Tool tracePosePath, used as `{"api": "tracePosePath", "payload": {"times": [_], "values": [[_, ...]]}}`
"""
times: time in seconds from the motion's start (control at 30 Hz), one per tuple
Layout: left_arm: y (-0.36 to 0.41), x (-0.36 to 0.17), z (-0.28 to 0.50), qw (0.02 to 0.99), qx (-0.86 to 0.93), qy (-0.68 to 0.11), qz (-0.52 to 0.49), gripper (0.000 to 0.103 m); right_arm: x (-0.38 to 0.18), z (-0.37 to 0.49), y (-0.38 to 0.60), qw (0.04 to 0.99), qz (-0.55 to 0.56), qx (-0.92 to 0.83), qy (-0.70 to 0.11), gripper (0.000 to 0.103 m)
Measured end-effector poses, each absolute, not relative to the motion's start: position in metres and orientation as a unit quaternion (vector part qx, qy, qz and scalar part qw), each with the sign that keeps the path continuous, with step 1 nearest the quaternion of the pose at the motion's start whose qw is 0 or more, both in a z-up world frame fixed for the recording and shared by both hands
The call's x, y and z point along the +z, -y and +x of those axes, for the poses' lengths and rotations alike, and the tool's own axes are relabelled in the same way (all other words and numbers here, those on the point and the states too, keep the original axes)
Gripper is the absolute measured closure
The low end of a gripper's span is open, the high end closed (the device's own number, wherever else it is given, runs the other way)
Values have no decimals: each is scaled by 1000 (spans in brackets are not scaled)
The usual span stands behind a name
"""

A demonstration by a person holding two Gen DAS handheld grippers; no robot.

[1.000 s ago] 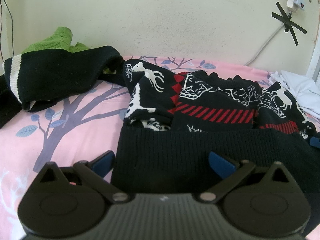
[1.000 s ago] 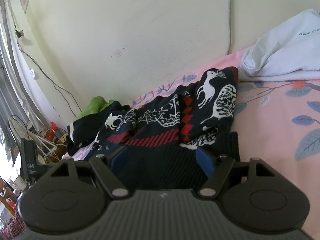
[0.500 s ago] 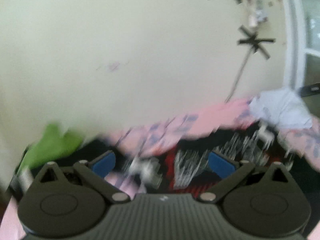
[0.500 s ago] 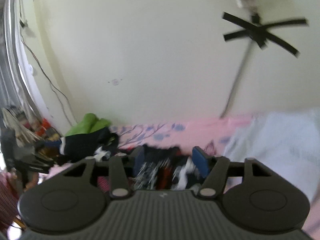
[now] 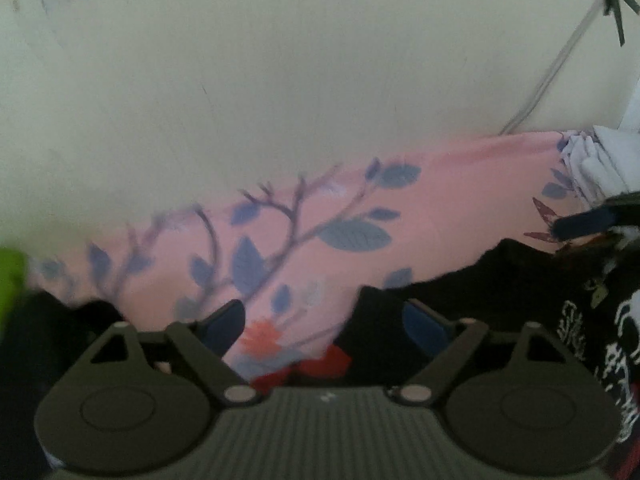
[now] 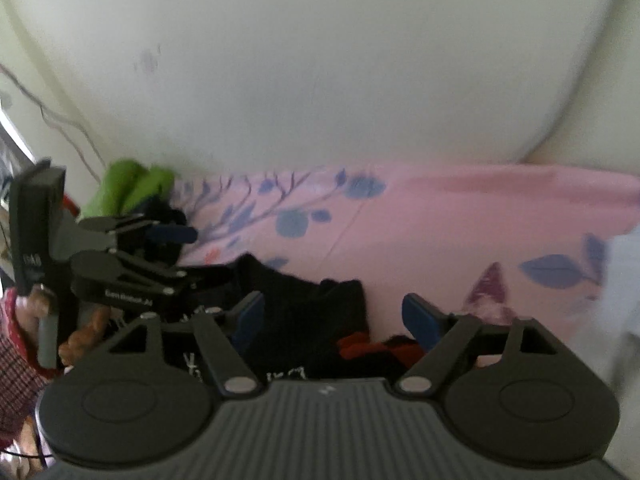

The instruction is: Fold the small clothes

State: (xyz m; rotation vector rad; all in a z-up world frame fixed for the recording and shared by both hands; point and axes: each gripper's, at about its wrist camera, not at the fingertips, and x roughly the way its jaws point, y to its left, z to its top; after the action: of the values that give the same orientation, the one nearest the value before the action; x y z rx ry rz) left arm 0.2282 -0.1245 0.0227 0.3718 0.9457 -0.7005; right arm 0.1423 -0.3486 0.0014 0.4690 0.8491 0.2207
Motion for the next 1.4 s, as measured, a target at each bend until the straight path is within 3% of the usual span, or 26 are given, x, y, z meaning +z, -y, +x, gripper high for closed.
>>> {"api": "tracePosePath", "payload": {"times": [0.03,0.07,0.1,0.17,0.33,0.53,0.67,0.83,0.97,1.03,1.07,1.1,1.17,1.33,1.4], "values": [[127,18,230,809,-334,-454,167,39,-4,148,343,876,218,114,-415,34],[128,16,231,809,-340,-454,154,49,-8,153,336,873,208,125,-423,50],[127,16,230,809,-347,-452,144,73,-8,152,330,880,190,126,-416,73],[129,23,227,809,-355,-449,132,93,0,147,318,896,151,120,-400,86],[117,66,187,838,-365,-386,121,94,53,98,293,934,95,129,-319,89],[43,121,87,865,-400,-286,99,94,112,-14,237,959,15,161,-234,89],[-11,122,7,868,-420,-249,93,94,100,-87,201,960,-3,165,-227,89],[-53,71,-57,856,-415,-298,77,93,43,-142,169,953,33,135,-271,89],[-63,34,-63,840,-404,-356,61,78,13,-165,152,958,50,110,-261,84],[-76,41,-66,841,-412,-347,50,72,20,-174,152,957,51,126,-258,54],[-81,48,-68,843,-417,-336,45,63,28,-181,157,956,63,145,-247,51],[-89,58,-70,849,-422,-317,36,53,38,-189,163,957,70,153,-236,51],[-103,72,-73,860,-423,-285,17,47,54,-201,179,962,84,151,-213,52],[-108,91,-45,876,-404,-264,-20,47,71,-210,218,978,135,50,-153,55],[-98,85,-32,878,-394,-273,-8,52,65,-199,226,976,144,14,-165,58]]}}
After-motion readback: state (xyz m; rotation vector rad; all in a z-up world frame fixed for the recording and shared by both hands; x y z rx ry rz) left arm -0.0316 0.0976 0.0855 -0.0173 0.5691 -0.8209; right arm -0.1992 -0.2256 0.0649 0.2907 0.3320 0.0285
